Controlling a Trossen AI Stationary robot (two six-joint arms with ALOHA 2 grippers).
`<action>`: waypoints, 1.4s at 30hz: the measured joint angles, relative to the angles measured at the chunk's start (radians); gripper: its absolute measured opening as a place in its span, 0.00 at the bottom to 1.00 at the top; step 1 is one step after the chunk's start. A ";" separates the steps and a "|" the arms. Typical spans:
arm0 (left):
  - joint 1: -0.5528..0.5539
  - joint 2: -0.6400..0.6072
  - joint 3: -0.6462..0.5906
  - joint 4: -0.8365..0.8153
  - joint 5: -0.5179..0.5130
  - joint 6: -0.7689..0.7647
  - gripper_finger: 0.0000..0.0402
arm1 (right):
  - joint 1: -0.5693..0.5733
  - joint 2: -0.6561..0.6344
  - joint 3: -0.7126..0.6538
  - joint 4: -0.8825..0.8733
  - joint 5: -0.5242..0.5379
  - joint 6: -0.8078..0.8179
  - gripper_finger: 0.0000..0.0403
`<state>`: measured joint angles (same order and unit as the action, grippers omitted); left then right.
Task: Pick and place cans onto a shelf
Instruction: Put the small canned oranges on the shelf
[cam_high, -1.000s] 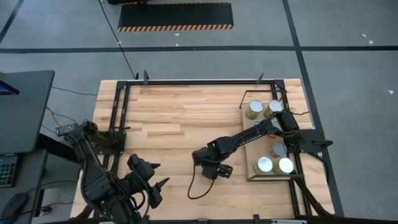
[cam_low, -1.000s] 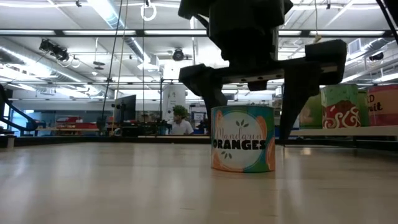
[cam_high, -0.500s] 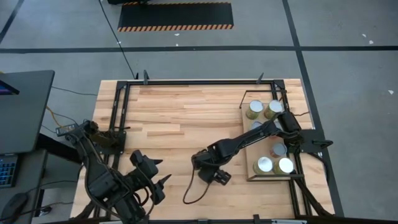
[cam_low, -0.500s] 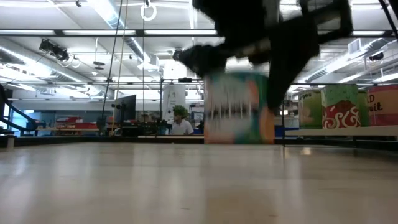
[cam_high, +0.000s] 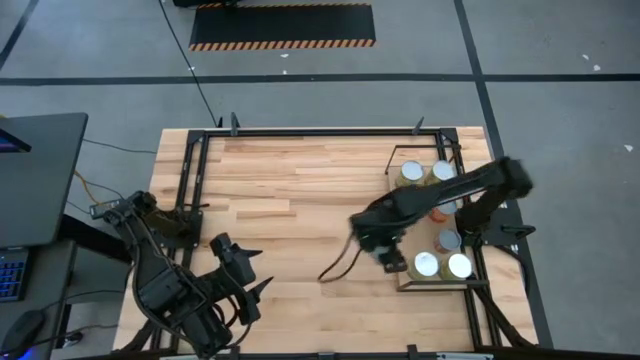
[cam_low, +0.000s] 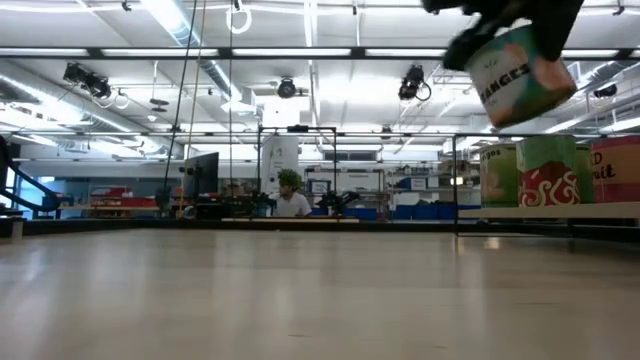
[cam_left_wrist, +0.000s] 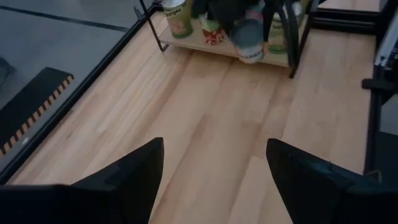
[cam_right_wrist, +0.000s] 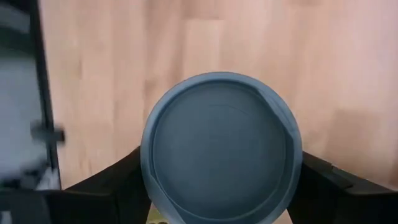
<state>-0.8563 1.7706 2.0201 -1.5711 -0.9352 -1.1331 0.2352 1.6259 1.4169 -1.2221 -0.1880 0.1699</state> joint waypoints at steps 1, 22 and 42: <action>0.006 0.000 0.000 0.001 0.000 0.002 0.72 | 0.000 -0.053 -0.045 0.029 0.024 0.066 0.72; 0.088 0.000 0.000 0.001 -0.004 0.214 0.72 | 0.026 -0.351 -0.301 -0.090 0.238 1.037 0.72; 0.098 -0.001 0.000 0.003 -0.003 0.202 0.72 | 0.043 -0.339 -0.523 0.150 0.169 0.511 0.73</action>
<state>-0.7582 1.7699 2.0201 -1.5686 -0.9382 -0.9310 0.2785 1.2873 0.8944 -1.0723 -0.0192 0.6813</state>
